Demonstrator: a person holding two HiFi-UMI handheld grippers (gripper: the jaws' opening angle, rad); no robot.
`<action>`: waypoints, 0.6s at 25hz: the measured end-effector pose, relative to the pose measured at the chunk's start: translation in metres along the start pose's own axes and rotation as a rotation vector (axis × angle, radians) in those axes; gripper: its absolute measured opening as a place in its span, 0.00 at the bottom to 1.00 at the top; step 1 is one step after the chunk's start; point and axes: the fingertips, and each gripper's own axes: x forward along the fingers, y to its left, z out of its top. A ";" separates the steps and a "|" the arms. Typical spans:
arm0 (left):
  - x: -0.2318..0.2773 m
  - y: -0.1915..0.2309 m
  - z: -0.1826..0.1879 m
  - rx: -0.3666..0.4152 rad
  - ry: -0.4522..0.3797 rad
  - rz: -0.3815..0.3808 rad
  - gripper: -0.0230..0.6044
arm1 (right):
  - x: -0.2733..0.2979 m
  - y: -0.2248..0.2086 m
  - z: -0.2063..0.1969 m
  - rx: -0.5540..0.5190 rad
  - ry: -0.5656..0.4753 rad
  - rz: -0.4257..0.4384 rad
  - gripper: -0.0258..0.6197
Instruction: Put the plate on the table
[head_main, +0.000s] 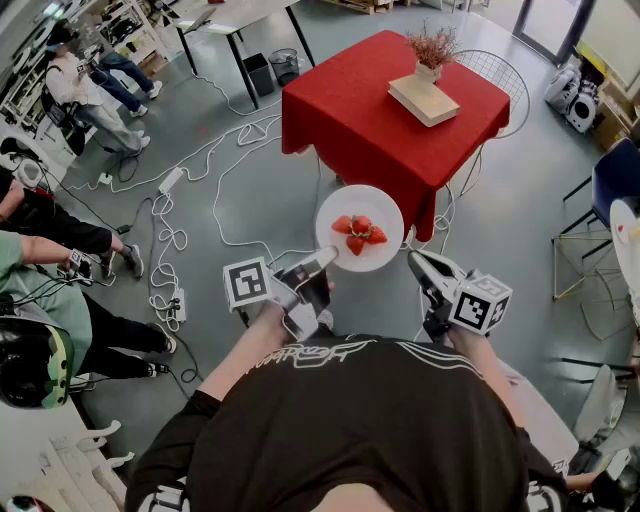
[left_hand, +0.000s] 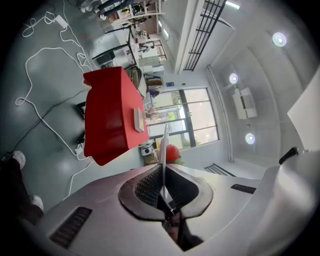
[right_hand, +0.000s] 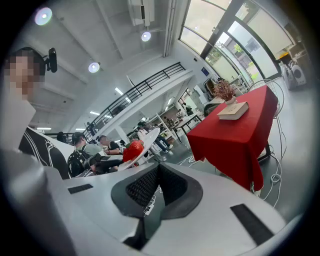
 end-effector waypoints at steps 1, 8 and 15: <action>0.000 0.000 0.000 -0.002 0.000 0.001 0.07 | 0.000 0.000 0.001 0.001 -0.001 -0.002 0.05; 0.010 0.005 -0.004 -0.005 -0.007 0.011 0.07 | -0.005 -0.009 0.004 -0.008 -0.001 -0.002 0.05; 0.035 0.003 -0.011 -0.003 -0.010 0.000 0.07 | -0.021 -0.029 0.014 -0.003 -0.032 -0.011 0.05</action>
